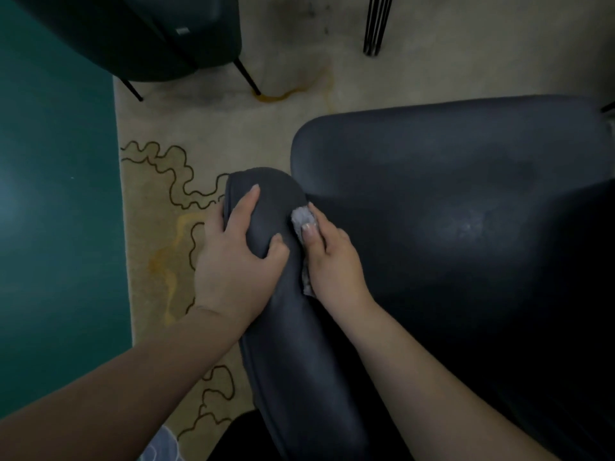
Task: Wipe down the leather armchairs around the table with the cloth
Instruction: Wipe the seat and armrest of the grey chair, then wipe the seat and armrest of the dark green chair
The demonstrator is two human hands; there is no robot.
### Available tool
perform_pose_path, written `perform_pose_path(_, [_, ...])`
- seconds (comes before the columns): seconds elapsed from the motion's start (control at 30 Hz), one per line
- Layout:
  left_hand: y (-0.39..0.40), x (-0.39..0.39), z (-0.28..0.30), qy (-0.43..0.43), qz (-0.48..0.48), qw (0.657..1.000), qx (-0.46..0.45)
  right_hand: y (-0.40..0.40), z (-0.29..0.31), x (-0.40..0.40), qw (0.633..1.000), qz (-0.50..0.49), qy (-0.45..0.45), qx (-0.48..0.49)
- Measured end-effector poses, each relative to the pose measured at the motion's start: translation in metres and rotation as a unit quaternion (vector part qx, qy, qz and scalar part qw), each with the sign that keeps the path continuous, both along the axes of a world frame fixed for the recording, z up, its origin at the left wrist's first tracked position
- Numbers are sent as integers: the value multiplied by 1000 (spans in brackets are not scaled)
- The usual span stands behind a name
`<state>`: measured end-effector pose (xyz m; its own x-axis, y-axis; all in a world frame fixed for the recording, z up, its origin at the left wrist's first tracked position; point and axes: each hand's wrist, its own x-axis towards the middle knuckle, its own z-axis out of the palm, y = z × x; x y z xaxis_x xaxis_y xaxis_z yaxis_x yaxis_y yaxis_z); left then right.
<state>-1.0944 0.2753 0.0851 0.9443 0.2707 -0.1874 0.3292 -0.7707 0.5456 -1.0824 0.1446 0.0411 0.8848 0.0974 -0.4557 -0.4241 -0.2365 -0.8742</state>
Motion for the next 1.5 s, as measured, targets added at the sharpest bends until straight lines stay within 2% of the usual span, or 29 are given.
perform_pose_path(0.17, [-2, 0, 5, 33, 6, 999, -2, -25, 4, -36, 992, 10, 102, -68])
perform_pose_path(0.3, [0, 3, 10, 62, -18, 998, -3, -43, 18, -44, 976, 17, 205, -69])
perform_pose_path(0.37, [7, 5, 10, 83, -50, 995, -18, -45, 24, -39, 976, 42, 164, -134])
perform_pose_path(0.47, [31, 12, 13, 122, -121, 983, -59, -32, 40, -25, 979, -28, 80, -187])
perform_pose_path(0.53, [57, 20, 22, 111, -161, 980, -49, -13, 53, -12, 976, -64, 37, -203])
perform_pose_path(0.67, [127, 42, 50, 62, -183, 979, 56, 37, 77, 23, 970, -93, -14, -223])
perform_pose_path(0.83, [229, 70, 83, 97, -234, 955, 154, 104, 107, 64, 965, -96, -50, -240])
perform_pose_path(0.97, [292, 91, 106, 72, -269, 933, 228, 159, 123, 96, 956, -95, -102, -259])
perform_pose_path(1.13, [331, 123, 121, 59, -291, 914, 278, 207, 134, 132, 953, -48, -114, -275])
perform_pose_path(1.33, [351, 166, 117, 80, -271, 909, 307, 216, 137, 194, 951, -20, -102, -291])
perform_pose_path(1.5, [348, 230, 113, 76, -294, 903, 304, 222, 132, 262, 956, 0, -81, -282])
